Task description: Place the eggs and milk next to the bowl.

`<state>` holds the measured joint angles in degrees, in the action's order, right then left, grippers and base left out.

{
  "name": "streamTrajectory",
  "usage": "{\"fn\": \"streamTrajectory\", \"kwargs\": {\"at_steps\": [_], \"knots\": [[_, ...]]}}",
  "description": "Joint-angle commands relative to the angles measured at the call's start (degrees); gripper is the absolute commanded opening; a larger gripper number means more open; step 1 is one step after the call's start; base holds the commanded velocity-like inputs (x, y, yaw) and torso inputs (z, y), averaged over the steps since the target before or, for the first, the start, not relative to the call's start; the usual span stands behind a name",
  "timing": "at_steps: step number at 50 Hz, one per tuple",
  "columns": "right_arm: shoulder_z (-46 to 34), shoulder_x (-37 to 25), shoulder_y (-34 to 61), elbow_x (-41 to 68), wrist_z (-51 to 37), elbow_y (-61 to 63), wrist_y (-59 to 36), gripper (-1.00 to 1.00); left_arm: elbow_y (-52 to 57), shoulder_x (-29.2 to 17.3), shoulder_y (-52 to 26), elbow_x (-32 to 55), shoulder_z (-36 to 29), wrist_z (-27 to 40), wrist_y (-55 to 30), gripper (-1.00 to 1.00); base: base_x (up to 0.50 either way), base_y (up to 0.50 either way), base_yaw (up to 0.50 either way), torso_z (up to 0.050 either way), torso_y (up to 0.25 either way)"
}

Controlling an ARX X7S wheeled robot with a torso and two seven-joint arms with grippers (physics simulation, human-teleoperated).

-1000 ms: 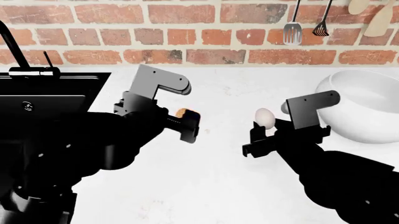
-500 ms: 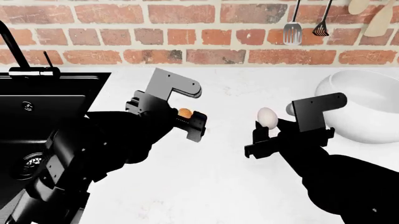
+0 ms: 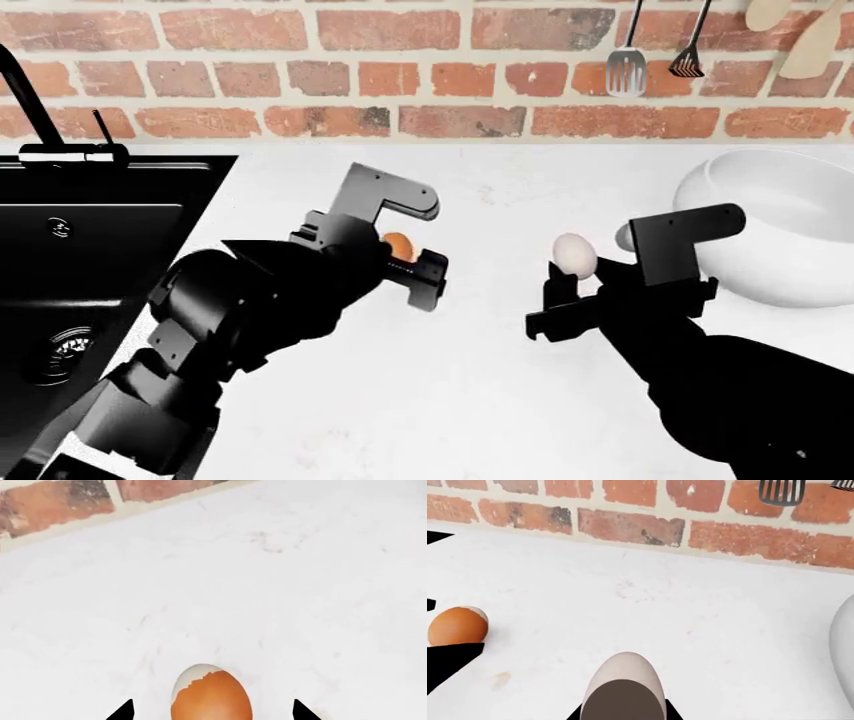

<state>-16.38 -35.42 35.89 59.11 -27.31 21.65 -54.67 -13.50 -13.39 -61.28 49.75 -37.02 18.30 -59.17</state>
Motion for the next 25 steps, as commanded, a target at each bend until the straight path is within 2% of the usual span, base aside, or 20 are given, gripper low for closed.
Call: {"fn": "streamTrajectory", "kwargs": {"at_steps": [1,23,24,25], "knots": [[-0.3,0.1,-0.3,-0.7,1.0,-0.2,0.6,-1.0,-4.1,1.2,0.3,-0.9,-1.6,-1.5,0.9,1.0,0.0,0.0,0.0,0.0,0.0],[-0.1,-0.3,-0.8,-0.4,0.8,0.5,1.2,-1.0,-9.0,2.3,0.9,-2.7,-3.7,-1.8,2.4,1.0,0.0,0.0,0.0,0.0,0.0],[-0.1,-0.3,-0.8,-0.4,0.9,0.4,1.2,-1.0,-8.9,2.3,0.9,-2.8,-3.7,-1.7,2.6,-1.0,0.01,0.0,0.0,0.0,0.0],[-0.1,-0.3,-0.8,-0.4,0.9,0.4,1.2,-1.0,-8.9,2.2,1.0,-2.9,-3.7,-1.6,2.7,-1.0,0.0,0.0,0.0,0.0,0.0]]}}
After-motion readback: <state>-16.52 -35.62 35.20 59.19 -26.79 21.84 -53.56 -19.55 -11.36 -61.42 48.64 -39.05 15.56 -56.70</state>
